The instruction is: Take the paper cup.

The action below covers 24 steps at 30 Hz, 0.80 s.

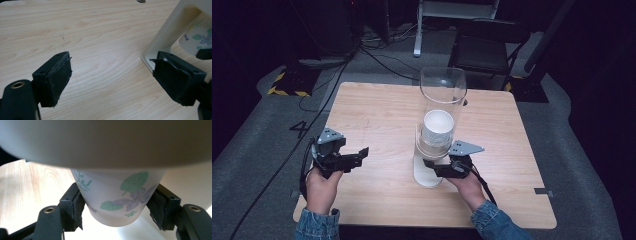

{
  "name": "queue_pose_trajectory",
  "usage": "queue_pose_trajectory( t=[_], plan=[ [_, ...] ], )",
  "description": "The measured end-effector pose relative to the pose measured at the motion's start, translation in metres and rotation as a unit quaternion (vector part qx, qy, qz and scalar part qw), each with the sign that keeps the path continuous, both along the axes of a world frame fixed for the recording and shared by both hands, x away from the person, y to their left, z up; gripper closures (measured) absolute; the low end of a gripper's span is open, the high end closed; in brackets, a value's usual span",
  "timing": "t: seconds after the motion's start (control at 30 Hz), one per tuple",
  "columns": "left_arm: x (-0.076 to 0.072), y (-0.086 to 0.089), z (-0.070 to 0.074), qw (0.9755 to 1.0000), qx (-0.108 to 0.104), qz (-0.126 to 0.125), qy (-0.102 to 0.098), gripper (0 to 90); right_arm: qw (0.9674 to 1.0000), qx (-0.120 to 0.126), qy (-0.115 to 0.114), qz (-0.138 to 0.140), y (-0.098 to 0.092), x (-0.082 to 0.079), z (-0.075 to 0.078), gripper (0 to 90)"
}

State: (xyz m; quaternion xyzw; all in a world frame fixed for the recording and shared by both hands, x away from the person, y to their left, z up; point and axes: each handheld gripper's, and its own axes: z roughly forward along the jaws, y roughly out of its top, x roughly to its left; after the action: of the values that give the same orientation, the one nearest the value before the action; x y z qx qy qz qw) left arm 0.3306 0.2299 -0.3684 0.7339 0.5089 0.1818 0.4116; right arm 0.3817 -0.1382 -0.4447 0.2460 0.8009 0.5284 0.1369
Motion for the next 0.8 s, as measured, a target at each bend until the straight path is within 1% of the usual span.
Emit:
queue_pose_trajectory(
  t=[0.03, 0.07, 0.1, 0.13, 0.17, 0.2, 0.27, 0.3, 0.37, 0.5, 0.53, 0.7, 0.73, 0.77, 0.8],
  plan=[
    [0.0, 0.0, 0.0, 1.0, 0.0, 0.0, 0.0, 15.4, 1.0, -0.006, -0.007, -0.001, -0.001, 0.0, 0.0, 36.0],
    [0.0, 0.0, 0.0, 1.0, -0.001, 0.0, 0.0, 15.5, 0.9997, -0.017, -0.015, -0.006, -0.001, 0.0, 0.0, 36.2],
    [0.0, 0.0, 0.0, 1.0, -0.001, 0.0, 0.0, 15.5, 0.9997, -0.017, -0.015, -0.006, -0.001, 0.0, 0.0, 36.2],
    [0.0, 0.0, 0.0, 1.0, -0.001, 0.0, 0.0, 15.4, 0.9995, -0.028, -0.014, -0.006, -0.001, 0.001, -0.001, 36.9],
    [0.0, 0.0, 0.0, 1.0, 0.0, 0.0, 0.0, 15.4, 0.9992, -0.039, -0.007, -0.006, -0.001, 0.003, -0.004, 36.9],
    [0.0, 0.0, 0.0, 1.0, 0.0, -0.001, 0.0, 15.4, 0.9994, -0.033, 0.007, -0.009, -0.003, 0.005, -0.012, 36.8],
    [0.0, 0.0, 0.001, 1.0, -0.001, -0.001, 0.0, 15.4, 0.9994, -0.033, 0.006, -0.008, -0.003, 0.005, -0.014, 36.7],
    [0.0, 0.0, 0.001, 1.0, -0.002, -0.001, -0.001, 15.4, 0.9994, -0.034, -0.003, -0.008, -0.003, 0.004, -0.015, 36.6],
    [0.0, 0.001, 0.001, 1.0, -0.001, 0.001, -0.002, 15.4, 0.9993, -0.036, -0.01, -0.008, -0.003, 0.003, -0.015, 36.4],
    [0.001, 0.001, 0.0, 1.0, -0.002, 0.0, 0.001, 15.4, 0.9992, -0.04, -0.006, -0.004, -0.003, 0.002, -0.019, 36.0],
    [0.001, 0.0, 0.0, 1.0, -0.003, -0.001, 0.001, 15.4, 0.999, -0.044, -0.003, -0.006, -0.003, 0.002, -0.022, 35.8],
    [0.001, -0.001, 0.001, 1.0, -0.002, -0.003, 0.0, 15.5, 0.9989, -0.046, 0.005, -0.004, -0.004, 0.004, -0.027, 35.5],
    [0.001, -0.001, 0.001, 1.0, -0.003, -0.003, 0.001, 15.5, 0.9982, -0.059, 0.013, -0.002, -0.003, 0.004, -0.031, 35.4],
    [0.002, -0.001, 0.0, 1.0, -0.002, -0.002, 0.001, 15.5, 0.9982, -0.059, 0.013, -0.002, -0.003, 0.004, -0.031, 35.4],
    [0.002, -0.001, 0.0, 1.0, -0.002, -0.003, 0.0, 15.4, 0.9978, -0.065, 0.015, -0.003, -0.002, 0.004, -0.033, 35.4]
  ],
)
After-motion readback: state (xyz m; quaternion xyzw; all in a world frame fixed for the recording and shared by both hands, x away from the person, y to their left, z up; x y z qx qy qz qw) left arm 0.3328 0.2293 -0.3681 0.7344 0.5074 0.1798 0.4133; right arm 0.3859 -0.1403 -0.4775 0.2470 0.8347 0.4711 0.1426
